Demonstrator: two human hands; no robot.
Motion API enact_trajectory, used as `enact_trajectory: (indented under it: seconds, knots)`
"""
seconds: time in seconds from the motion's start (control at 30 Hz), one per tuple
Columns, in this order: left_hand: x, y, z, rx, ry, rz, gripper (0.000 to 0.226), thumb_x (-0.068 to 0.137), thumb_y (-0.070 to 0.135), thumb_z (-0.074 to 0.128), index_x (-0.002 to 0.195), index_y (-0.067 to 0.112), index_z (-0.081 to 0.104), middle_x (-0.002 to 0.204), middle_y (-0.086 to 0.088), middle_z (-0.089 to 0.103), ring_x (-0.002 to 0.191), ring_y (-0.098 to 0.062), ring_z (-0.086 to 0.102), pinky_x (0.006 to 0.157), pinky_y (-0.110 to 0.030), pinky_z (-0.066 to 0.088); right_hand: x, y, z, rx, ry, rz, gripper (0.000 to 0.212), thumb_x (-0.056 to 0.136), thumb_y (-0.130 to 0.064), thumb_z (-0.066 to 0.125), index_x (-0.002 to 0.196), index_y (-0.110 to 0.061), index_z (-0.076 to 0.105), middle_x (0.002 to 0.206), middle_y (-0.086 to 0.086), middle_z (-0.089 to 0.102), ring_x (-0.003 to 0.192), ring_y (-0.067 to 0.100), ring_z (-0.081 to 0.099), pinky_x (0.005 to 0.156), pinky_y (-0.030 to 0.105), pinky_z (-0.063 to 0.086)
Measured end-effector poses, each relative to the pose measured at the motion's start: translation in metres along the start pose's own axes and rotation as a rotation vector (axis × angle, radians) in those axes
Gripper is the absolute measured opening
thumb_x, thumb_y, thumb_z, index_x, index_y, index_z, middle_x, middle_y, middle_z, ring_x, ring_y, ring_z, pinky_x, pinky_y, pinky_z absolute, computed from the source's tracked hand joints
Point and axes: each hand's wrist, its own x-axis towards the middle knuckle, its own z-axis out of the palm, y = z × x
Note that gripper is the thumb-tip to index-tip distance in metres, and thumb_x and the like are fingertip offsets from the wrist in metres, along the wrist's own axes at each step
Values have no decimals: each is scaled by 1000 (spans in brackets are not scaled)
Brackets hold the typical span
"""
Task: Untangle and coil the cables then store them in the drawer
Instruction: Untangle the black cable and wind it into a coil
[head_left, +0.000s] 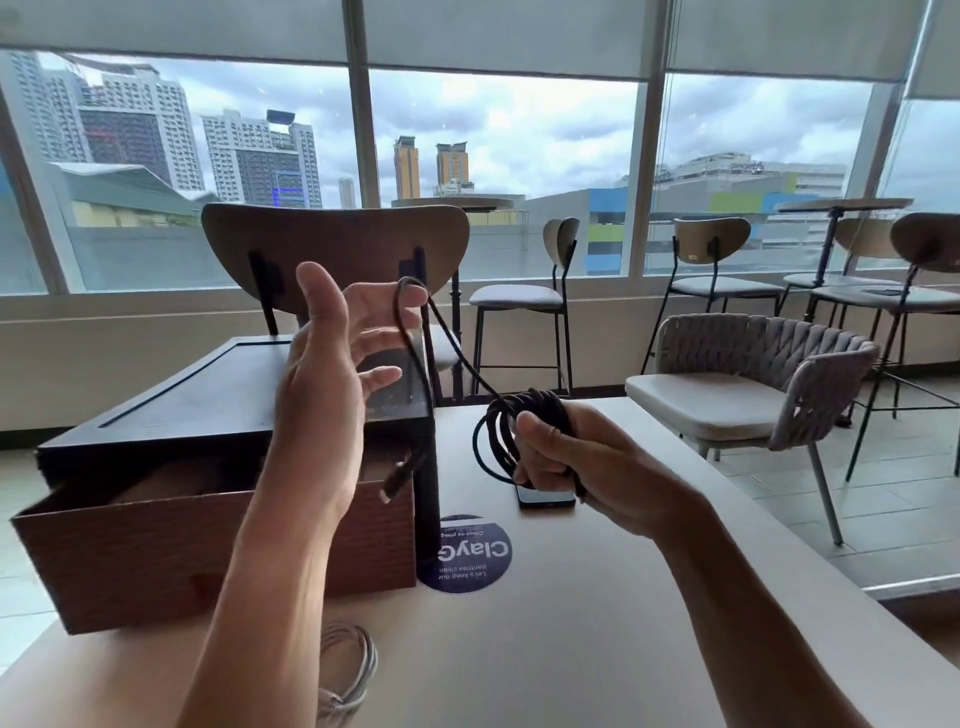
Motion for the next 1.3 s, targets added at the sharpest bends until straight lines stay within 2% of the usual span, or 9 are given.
enact_trajectory:
  seconds: [0.13, 0.23, 0.33, 0.43, 0.6, 0.97, 1.07, 1.2, 1.3]
  knots:
    - [0, -10, -4, 143, -177, 26, 38, 93, 51, 39, 106, 30, 68, 100, 13, 71, 96, -4, 65, 84, -31, 48, 0, -4, -1, 245, 68, -22, 21, 101, -24, 49, 90, -6, 47, 62, -5, 32, 51, 8, 30, 69, 22, 50]
    - [-3, -37, -2, 513, -468, -114, 59, 89, 57, 40, 143, 34, 43, 130, 17, 56, 103, 9, 56, 96, -26, 49, 1, -4, -4, 375, 36, -37, 21, 99, -27, 48, 96, -6, 47, 62, -7, 31, 49, 6, 31, 74, 26, 48]
    - [-13, -59, 16, 242, -670, -239, 67, 97, 58, 35, 157, 33, 20, 158, 6, 36, 125, 3, 51, 113, -31, 40, 1, -2, -5, 509, -12, -48, 21, 100, -28, 46, 96, -8, 51, 61, -7, 33, 48, 5, 33, 75, 25, 48]
    - [-17, -69, 39, 4, -530, -232, 64, 99, 54, 37, 151, 16, 39, 137, -9, 61, 125, -19, 60, 108, -38, 46, 2, -2, -8, 634, -49, -67, 23, 102, -27, 42, 97, -7, 52, 61, -7, 34, 48, 4, 35, 75, 25, 47]
    - [-17, -64, 49, -171, -337, -278, 40, 102, 32, 38, 103, 6, 69, 81, -3, 74, 76, -12, 69, 73, -25, 59, 1, -3, -9, 659, -64, -50, 25, 100, -32, 45, 96, -8, 53, 60, -8, 36, 47, 3, 36, 76, 24, 48]
    - [-6, -63, 43, -370, -183, -439, 35, 109, 20, 35, 95, -2, 59, 71, -9, 52, 56, -17, 51, 60, -28, 53, 8, -14, 13, 184, 144, -52, 30, 104, -20, 46, 77, -7, 47, 65, 1, 50, 64, 12, 51, 70, 22, 46]
    - [-4, -66, 40, -227, -132, -394, 35, 109, 19, 35, 88, 3, 57, 66, -2, 45, 57, -11, 39, 60, -26, 41, 13, -6, 16, -150, 242, 13, 25, 103, -27, 51, 95, -3, 53, 76, 4, 60, 74, 18, 58, 73, 33, 49]
    - [-5, -78, 40, 63, -61, -297, 40, 109, 23, 35, 77, 14, 57, 65, 1, 41, 56, -8, 34, 57, -27, 32, 17, 1, 19, -435, 340, 17, 34, 101, -30, 54, 130, -15, 44, 97, 2, 66, 80, 6, 68, 67, 15, 51]
    - [-7, -84, 40, 235, -75, -194, 41, 109, 22, 36, 72, 19, 55, 59, 8, 44, 54, -6, 37, 55, -25, 33, 19, 6, 18, -764, 408, -106, 22, 101, -26, 51, 120, -15, 55, 107, -7, 59, 93, 7, 61, 75, 5, 41]
